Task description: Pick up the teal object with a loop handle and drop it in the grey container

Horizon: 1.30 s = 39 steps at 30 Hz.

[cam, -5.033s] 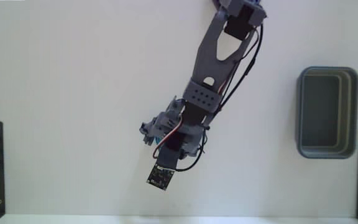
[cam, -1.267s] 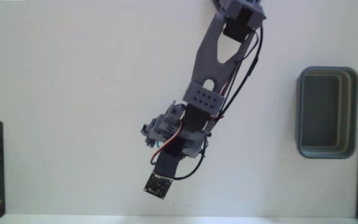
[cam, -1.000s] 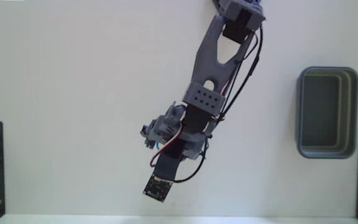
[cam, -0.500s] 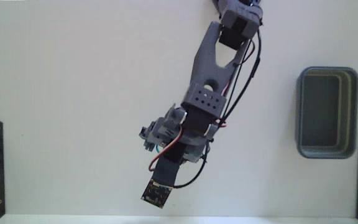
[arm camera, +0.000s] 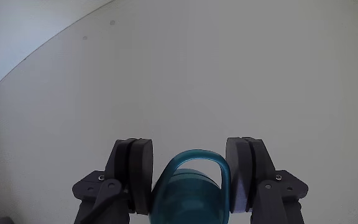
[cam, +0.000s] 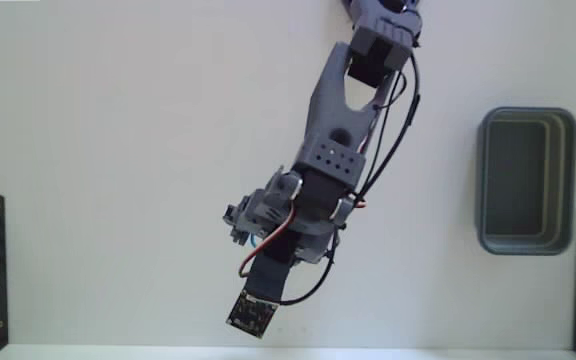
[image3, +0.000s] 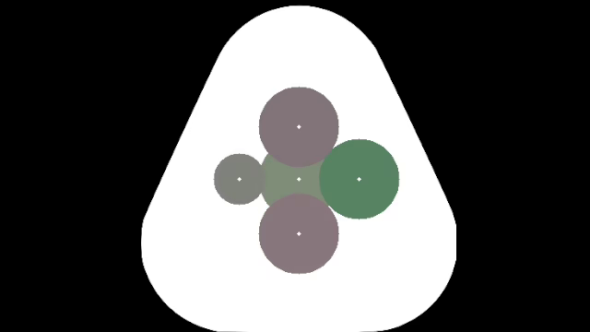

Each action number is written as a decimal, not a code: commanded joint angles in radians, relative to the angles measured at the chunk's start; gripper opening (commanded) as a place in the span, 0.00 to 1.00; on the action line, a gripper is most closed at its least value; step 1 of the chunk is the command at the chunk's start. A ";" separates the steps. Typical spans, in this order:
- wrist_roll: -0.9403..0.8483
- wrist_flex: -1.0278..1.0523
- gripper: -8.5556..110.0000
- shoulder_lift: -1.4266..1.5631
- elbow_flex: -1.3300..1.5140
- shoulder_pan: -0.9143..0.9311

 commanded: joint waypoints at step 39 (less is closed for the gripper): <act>0.003 -0.065 0.63 0.256 0.229 -0.442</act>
